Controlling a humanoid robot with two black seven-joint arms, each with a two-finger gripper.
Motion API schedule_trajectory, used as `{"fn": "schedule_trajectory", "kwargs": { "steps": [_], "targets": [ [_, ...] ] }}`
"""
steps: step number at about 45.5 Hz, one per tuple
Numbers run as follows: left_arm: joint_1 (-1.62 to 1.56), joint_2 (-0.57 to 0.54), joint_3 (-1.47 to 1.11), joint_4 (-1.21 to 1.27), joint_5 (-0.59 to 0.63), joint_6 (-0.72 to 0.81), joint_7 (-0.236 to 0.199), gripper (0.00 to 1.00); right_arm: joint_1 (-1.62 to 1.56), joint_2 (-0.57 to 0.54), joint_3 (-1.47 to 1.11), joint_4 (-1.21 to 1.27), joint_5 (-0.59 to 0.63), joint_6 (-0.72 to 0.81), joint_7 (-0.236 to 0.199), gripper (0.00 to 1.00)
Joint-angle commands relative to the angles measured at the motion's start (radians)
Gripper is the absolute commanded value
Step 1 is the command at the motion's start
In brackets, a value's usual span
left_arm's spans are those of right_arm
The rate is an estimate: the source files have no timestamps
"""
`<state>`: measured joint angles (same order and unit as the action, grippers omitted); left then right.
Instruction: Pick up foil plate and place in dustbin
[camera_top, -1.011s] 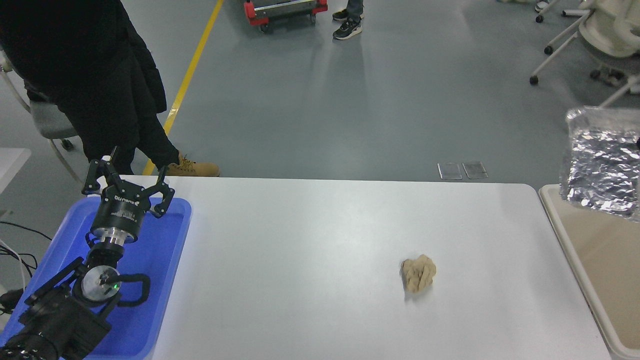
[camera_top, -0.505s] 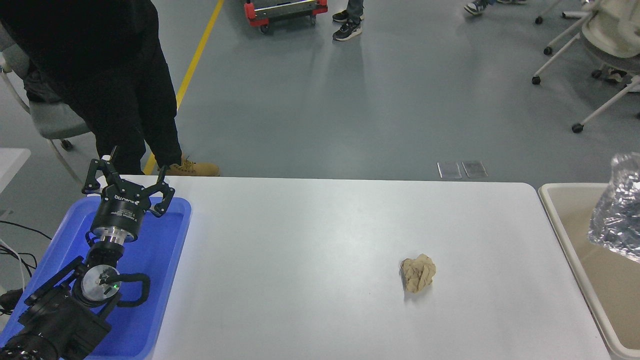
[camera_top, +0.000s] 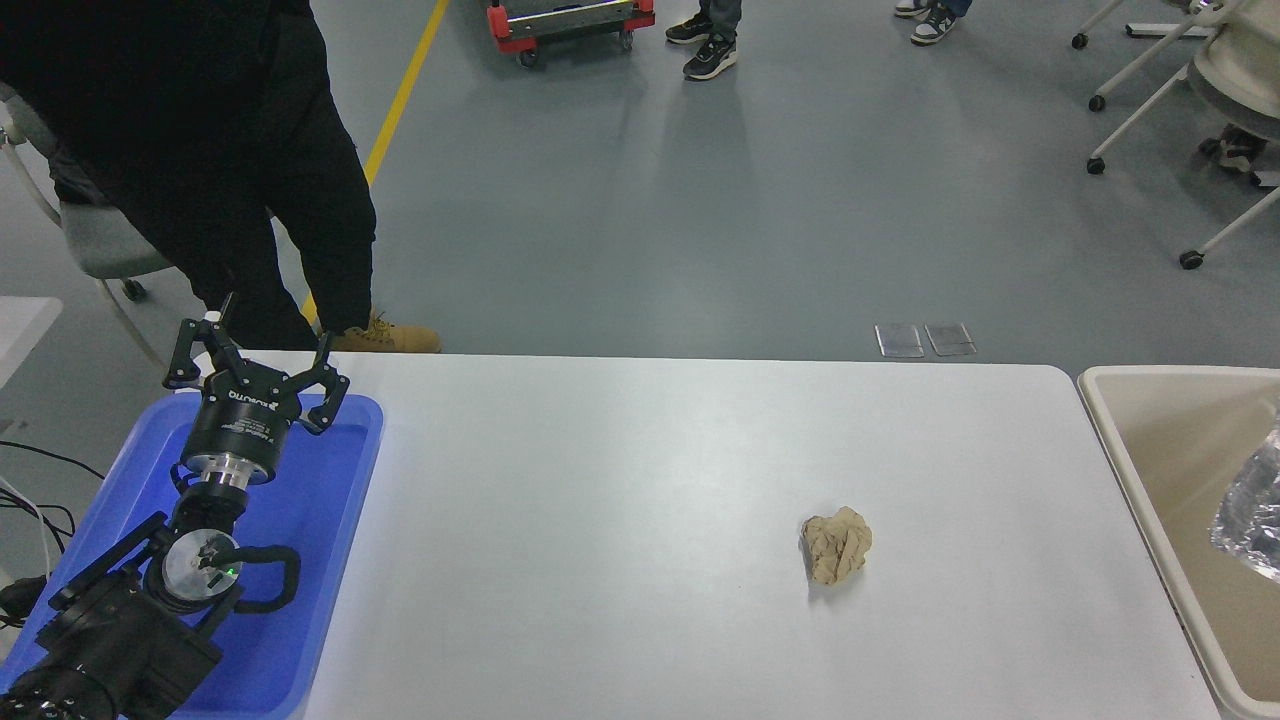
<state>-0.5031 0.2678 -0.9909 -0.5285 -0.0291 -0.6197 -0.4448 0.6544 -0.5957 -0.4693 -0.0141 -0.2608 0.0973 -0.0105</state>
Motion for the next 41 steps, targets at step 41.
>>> {"fn": "schedule_trajectory", "kwargs": {
  "steps": [41],
  "targets": [
    [0.0, 0.001, 0.0, 0.001, 0.0, 0.0, 0.0, 1.0, 1.059, 0.286, -0.615, 0.672, 0.003, 0.163, -0.002, 1.0]
  ]
}}
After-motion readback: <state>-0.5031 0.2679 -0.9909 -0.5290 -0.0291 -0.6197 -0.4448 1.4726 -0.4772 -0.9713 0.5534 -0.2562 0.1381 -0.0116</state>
